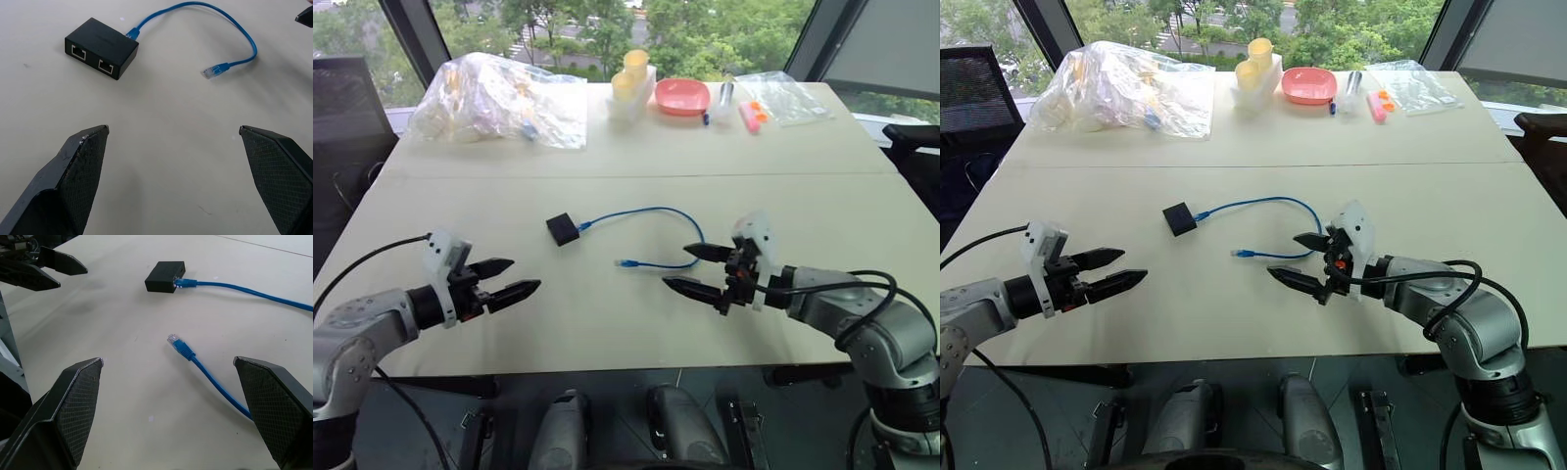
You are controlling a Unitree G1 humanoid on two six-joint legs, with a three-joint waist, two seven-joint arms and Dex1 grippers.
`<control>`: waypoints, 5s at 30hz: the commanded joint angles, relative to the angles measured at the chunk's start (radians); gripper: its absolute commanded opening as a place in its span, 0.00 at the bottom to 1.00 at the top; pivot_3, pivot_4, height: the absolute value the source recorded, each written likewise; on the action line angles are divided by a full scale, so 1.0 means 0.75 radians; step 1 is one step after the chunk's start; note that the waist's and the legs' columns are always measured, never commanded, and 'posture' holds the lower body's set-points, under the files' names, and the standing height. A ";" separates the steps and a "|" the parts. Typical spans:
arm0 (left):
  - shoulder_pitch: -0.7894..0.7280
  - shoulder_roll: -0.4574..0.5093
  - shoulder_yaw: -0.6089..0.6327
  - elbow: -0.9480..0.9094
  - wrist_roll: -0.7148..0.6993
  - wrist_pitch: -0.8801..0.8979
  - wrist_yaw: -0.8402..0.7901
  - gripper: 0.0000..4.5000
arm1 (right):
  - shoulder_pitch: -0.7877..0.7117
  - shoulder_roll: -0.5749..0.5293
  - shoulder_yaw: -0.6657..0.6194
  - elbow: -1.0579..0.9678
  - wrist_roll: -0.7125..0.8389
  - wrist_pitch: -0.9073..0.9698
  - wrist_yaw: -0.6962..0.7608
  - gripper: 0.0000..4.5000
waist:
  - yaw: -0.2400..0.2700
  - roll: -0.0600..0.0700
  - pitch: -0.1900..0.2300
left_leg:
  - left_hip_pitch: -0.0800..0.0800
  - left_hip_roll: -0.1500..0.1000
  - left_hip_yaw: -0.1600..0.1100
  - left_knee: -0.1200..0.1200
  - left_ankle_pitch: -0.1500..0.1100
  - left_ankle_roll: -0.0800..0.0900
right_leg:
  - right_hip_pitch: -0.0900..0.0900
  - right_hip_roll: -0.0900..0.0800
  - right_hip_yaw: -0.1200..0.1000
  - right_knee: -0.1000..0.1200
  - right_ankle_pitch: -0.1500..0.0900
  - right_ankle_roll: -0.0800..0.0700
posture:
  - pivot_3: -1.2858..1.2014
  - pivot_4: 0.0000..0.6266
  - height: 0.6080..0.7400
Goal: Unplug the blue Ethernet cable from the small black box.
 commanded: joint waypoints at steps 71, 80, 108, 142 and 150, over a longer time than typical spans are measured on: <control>0.210 0.240 0.457 -0.163 -0.026 0.075 -0.202 1.00 | -1.434 0.925 0.489 2.469 -1.298 -1.225 0.449 0.02 | -0.042 0.000 0.002 | 0.022 0.003 -0.001 -0.008 0.000 -0.011 | 0.007 -0.008 -0.005 0.003 0.004 -0.010 | 0.52 0.24 1.00; 0.202 0.228 0.431 -0.164 -0.029 0.065 -0.178 1.00 | -1.553 0.895 0.298 2.473 -1.284 -1.248 0.197 0.65 | -0.045 -0.001 0.001 | -0.004 0.002 0.001 -0.012 0.004 -0.014 | -0.015 -0.011 -0.005 0.005 0.005 -0.010 | 0.52 0.24 1.00; 0.539 0.192 0.810 -0.397 -0.146 0.210 -0.077 1.00 | -1.305 1.184 0.205 2.492 -1.405 -1.138 -0.163 0.36 | -0.115 -0.004 -0.002 | 0.009 0.000 0.004 -0.026 0.006 -0.016 | -0.010 -0.021 -0.021 0.003 0.005 -0.013 | 0.52 0.24 1.00; -0.018 0.272 0.315 0.070 -0.040 0.021 -0.147 1.00 | -1.392 0.851 0.241 2.370 -1.358 -1.259 0.469 0.00 | -0.033 -0.003 -0.001 | 0.021 0.000 0.002 -0.026 0.006 -0.016 | 0.005 -0.025 -0.034 0.000 0.003 -0.016 | 0.52 0.24 1.00; -0.762 0.241 -0.193 0.814 0.155 -0.146 -0.540 1.00 | -1.188 0.621 0.246 1.610 -1.291 -1.377 0.377 0.00 | -0.008 -0.005 -0.002 | 0.006 -0.004 0.004 -0.025 0.007 -0.016 | -0.005 -0.019 -0.040 0.002 0.006 -0.007 | 0.52 0.24 1.00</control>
